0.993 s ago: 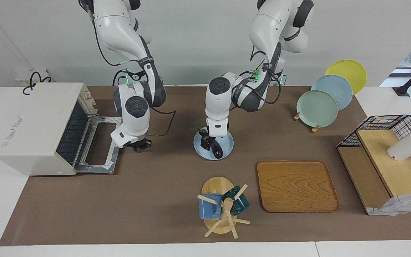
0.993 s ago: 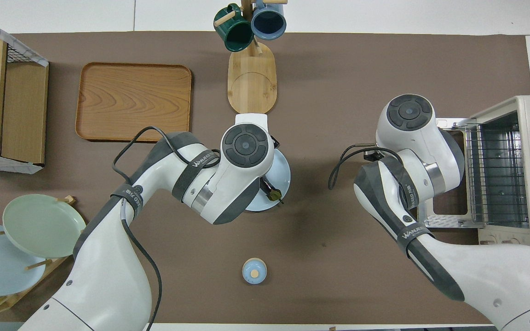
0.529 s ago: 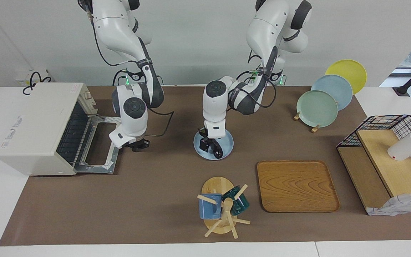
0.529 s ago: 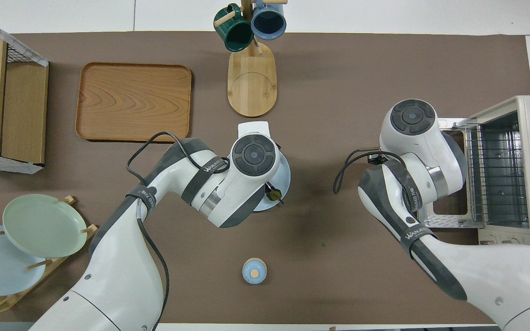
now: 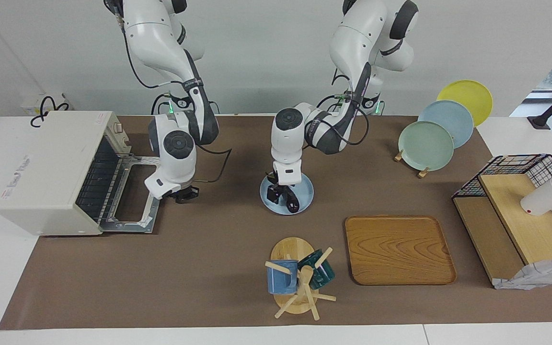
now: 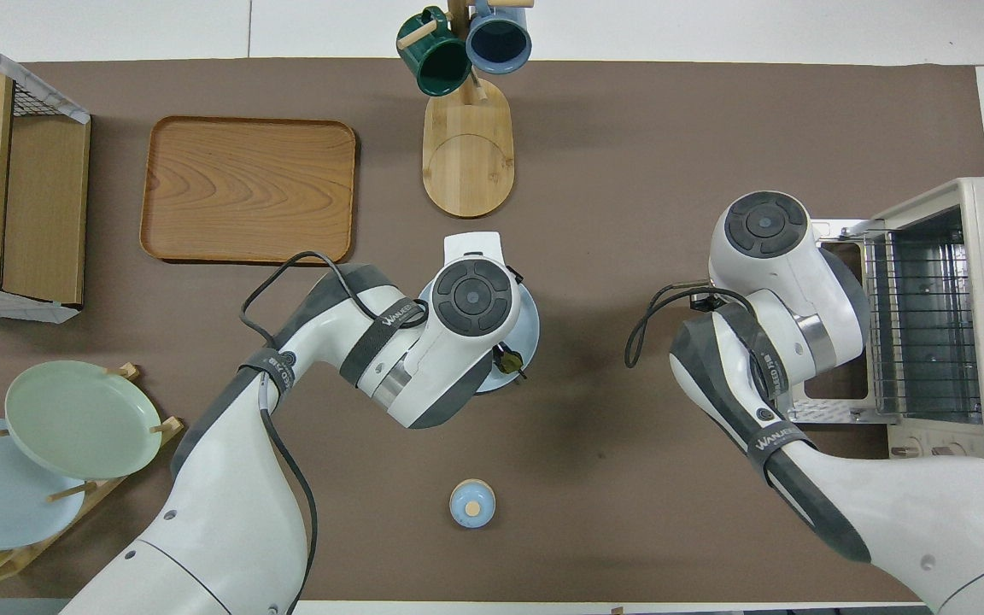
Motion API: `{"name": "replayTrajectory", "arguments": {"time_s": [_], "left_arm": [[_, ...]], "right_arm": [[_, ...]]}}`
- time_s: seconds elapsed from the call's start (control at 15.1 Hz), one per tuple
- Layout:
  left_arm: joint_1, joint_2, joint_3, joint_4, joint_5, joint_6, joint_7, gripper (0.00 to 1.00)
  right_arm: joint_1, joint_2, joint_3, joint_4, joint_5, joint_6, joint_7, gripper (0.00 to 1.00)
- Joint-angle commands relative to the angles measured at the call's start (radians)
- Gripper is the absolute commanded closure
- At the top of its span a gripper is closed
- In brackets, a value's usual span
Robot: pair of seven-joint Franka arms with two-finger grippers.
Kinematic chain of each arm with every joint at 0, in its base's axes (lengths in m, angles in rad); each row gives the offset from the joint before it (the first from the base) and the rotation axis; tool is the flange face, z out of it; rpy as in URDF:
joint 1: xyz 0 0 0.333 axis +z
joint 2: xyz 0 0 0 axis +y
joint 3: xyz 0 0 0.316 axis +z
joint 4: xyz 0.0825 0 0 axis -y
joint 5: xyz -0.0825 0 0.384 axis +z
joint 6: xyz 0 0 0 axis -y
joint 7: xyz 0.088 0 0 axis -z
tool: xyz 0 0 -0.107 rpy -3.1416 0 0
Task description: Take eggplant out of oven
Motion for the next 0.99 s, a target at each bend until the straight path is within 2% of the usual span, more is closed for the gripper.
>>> {"name": "replayTrajectory", "arguments": {"time_s": [0.0,0.33,0.4,0.46,0.66,0.79,0.93], "left_arm": [[-0.016,-0.017,0.021,-0.027,0.03,0.025,-0.024,0.29],[-0.004,-0.017,0.021,-0.024,0.047,0.022,-0.017,0.74],[-0.002,-0.016,0.023,-0.02,0.049,0.016,-0.014,0.91],[-0.002,-0.016,0.023,-0.012,0.056,0.009,-0.006,1.0],[0.036,-0.052,0.024,0.006,0.067,-0.02,0.043,1.0],[0.097,-0.118,0.02,0.009,0.056,-0.073,0.164,1.0],[0.171,-0.148,0.015,0.037,0.042,-0.116,0.277,1.0]], "right_arm": [[-0.029,-0.042,0.016,-0.058,-0.044,0.025,-0.016,1.0],[-0.031,-0.05,0.016,-0.073,-0.09,0.022,-0.018,1.0],[-0.031,-0.05,0.016,-0.074,-0.101,0.018,-0.018,1.0],[-0.031,-0.05,0.016,-0.074,-0.113,0.014,-0.019,1.0],[-0.034,-0.051,0.014,-0.074,-0.133,0.01,-0.054,1.0],[-0.046,-0.051,0.016,-0.074,-0.136,0.01,-0.064,1.0],[-0.045,-0.051,0.014,-0.074,-0.138,0.005,-0.076,1.0]]}}
